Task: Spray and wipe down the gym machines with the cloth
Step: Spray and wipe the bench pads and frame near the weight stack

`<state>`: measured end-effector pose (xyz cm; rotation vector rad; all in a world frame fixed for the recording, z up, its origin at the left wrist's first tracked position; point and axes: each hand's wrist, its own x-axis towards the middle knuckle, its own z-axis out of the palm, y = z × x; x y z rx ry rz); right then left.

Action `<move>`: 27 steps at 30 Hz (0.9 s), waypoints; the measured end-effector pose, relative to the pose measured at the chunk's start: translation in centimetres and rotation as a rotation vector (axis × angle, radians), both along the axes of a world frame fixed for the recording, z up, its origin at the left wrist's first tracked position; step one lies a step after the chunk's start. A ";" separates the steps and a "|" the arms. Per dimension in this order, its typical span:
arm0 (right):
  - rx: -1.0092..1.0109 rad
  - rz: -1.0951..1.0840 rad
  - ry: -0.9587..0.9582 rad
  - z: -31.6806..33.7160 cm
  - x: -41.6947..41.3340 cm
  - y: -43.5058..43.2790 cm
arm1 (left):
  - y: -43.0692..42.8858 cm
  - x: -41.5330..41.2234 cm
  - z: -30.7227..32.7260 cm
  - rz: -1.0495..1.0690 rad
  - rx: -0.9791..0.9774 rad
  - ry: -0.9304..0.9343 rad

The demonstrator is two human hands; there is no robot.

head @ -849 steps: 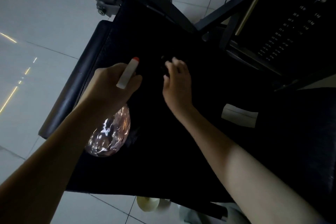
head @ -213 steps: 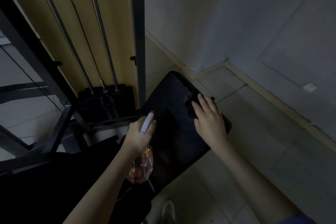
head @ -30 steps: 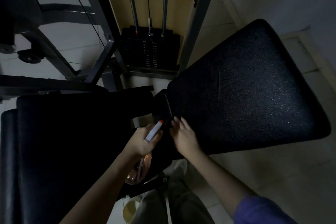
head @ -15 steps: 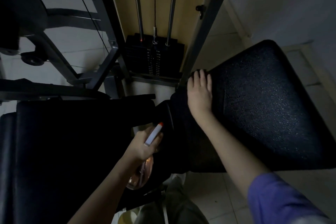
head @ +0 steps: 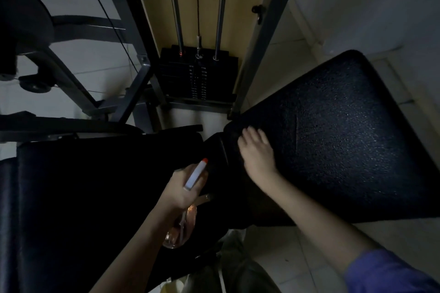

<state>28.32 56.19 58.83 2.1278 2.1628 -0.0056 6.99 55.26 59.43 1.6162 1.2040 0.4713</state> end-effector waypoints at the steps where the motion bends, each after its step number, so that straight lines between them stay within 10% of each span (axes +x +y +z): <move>1: 0.070 -0.041 -0.024 1.0 0.8 1.2 | 0.0 0.0 0.0 -0.008 0.023 0.007; 6: 0.198 -0.180 -0.099 1.7 0.6 5.5 | -0.6 -0.5 -0.7 -0.039 0.039 0.039; 15: -0.349 0.143 -0.007 -4.8 -3.4 -2.5 | -0.6 -1.2 -0.6 -0.085 0.031 0.064; 27: 0.167 -0.075 -0.032 4.0 3.0 -6.4 | -1.9 1.1 2.2 -0.113 0.002 -0.025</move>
